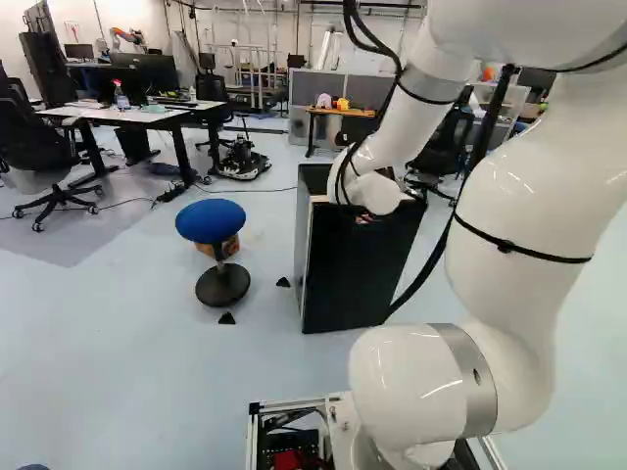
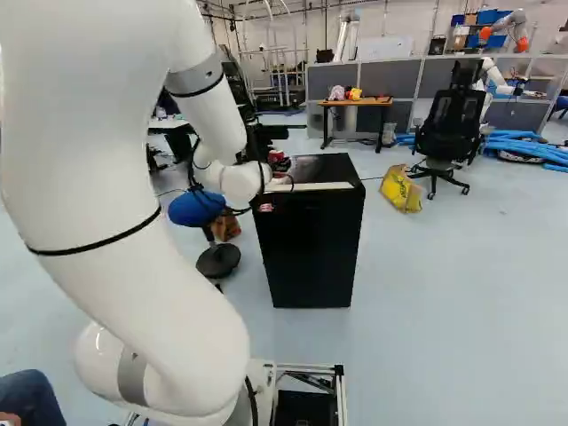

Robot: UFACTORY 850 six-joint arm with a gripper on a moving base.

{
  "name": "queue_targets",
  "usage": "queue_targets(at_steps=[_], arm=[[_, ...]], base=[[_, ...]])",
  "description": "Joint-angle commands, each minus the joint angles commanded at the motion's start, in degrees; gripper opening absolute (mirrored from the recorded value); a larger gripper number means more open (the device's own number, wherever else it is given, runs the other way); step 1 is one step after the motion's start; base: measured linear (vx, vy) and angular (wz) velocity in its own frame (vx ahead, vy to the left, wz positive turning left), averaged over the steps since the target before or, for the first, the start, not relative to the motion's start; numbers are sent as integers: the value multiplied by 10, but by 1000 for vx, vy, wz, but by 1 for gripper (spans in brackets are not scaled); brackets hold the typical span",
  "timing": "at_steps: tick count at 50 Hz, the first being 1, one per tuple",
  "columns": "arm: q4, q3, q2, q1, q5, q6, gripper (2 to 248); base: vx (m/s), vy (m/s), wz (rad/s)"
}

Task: Grab a drink from the fridge

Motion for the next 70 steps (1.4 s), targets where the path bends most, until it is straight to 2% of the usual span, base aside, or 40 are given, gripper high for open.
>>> queue_targets(at_steps=[18, 37, 70], arm=[[-2, 92, 75, 13, -4, 0, 100], [-3, 167, 136, 23, -7, 0, 100], [-5, 241, 196, 33, -10, 0, 100]], base=[[0, 0, 0], [0, 0, 0], [0, 0, 0]])
